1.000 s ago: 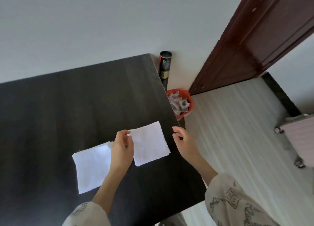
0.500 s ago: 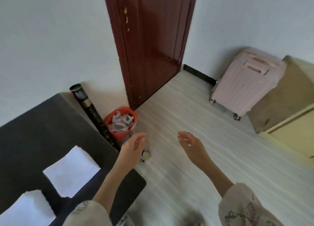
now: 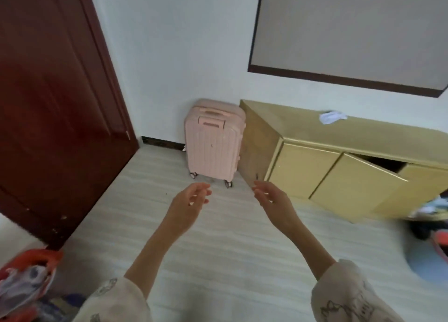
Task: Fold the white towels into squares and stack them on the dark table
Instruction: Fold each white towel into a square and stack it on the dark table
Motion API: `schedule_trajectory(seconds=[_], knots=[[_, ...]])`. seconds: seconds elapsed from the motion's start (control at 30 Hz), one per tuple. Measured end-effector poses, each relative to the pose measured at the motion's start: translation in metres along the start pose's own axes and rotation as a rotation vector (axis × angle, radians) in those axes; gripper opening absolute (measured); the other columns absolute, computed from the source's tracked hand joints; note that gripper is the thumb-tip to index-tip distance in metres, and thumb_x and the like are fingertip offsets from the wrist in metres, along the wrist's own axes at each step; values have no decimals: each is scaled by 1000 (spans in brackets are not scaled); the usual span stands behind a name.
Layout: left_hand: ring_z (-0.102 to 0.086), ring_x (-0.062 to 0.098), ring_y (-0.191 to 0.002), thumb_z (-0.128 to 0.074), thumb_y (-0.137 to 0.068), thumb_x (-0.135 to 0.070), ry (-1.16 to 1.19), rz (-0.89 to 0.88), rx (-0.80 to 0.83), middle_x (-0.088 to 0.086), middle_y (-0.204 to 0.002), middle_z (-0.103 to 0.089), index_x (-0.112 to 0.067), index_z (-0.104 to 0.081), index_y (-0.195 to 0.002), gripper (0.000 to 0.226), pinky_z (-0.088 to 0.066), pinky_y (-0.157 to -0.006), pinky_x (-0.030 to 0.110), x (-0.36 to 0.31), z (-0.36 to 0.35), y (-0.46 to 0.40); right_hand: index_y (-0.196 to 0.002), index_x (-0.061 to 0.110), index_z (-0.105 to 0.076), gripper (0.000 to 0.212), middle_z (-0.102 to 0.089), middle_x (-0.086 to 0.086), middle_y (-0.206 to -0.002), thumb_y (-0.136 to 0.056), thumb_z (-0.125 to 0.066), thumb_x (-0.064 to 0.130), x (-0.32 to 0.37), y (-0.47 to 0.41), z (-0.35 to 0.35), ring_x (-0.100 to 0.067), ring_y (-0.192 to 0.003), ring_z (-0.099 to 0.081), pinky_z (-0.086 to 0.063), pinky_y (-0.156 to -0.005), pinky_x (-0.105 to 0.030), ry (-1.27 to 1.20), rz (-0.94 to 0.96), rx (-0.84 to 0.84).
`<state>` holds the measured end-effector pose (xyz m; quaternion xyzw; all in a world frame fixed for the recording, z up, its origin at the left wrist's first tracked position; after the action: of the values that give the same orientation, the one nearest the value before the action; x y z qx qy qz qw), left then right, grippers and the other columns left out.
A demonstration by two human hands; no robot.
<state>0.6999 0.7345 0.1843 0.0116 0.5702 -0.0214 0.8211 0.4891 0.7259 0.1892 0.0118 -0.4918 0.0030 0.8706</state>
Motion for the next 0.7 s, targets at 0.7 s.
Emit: schedule_trajectory(seconds=[0.7], knots=[[-61,9,-88,-43,-96,-11,3,-145,381,-2,-95,-64,-9,-57,-113,22,-49,-83,23,-92,-275,-457,-117,16,-58,24,-65,1,-104,-94,-52,16,-145,-340,281,-16,-97,-61,-50,-89,-34,-60,-187,-405]])
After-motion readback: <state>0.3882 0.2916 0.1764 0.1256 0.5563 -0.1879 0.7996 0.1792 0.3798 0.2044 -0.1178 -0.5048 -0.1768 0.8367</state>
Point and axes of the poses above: each hand's wrist, its own y-axis away from the middle knuckle, its own z-axis out of the back of the hand, x = y × z, the point moved 10 cm from there along -y, towards the middle knuckle
